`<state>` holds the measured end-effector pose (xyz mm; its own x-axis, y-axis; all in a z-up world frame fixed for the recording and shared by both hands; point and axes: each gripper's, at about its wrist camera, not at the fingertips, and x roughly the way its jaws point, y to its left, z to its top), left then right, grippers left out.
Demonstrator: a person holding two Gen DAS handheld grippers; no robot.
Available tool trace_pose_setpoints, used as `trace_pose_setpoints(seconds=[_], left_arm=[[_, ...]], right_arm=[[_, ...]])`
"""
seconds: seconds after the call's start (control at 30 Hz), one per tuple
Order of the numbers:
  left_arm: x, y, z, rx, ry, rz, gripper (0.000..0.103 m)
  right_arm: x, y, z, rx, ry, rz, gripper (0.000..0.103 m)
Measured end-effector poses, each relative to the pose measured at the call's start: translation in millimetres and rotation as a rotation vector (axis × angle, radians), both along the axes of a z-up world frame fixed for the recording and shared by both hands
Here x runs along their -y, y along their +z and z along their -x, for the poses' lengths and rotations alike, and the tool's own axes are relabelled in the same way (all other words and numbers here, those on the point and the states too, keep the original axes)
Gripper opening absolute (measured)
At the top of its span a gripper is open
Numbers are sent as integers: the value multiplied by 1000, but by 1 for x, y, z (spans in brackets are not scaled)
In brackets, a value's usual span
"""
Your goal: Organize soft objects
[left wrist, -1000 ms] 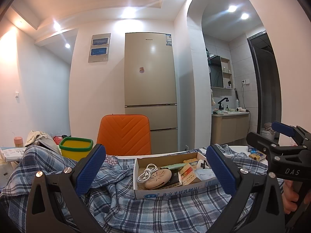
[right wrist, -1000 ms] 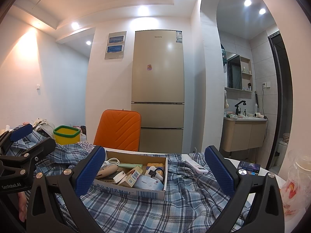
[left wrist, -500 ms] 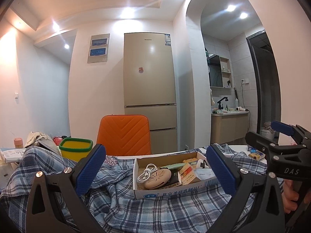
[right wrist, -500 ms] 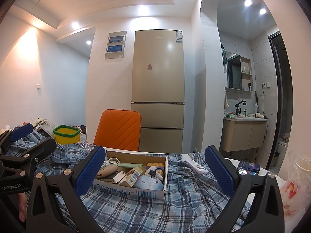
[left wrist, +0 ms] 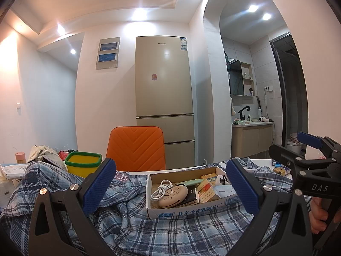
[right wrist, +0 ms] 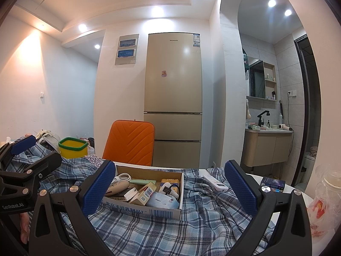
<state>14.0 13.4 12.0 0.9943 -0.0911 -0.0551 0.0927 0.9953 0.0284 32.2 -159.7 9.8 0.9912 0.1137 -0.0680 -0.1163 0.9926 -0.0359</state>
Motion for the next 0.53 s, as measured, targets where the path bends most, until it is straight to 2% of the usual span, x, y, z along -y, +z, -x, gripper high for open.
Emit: trace_pose_setpoints(seconds=[0.53], left_arm=[[0,0,0,5,-5,0,103]], right_arm=[[0,0,0,0,0,0,103]])
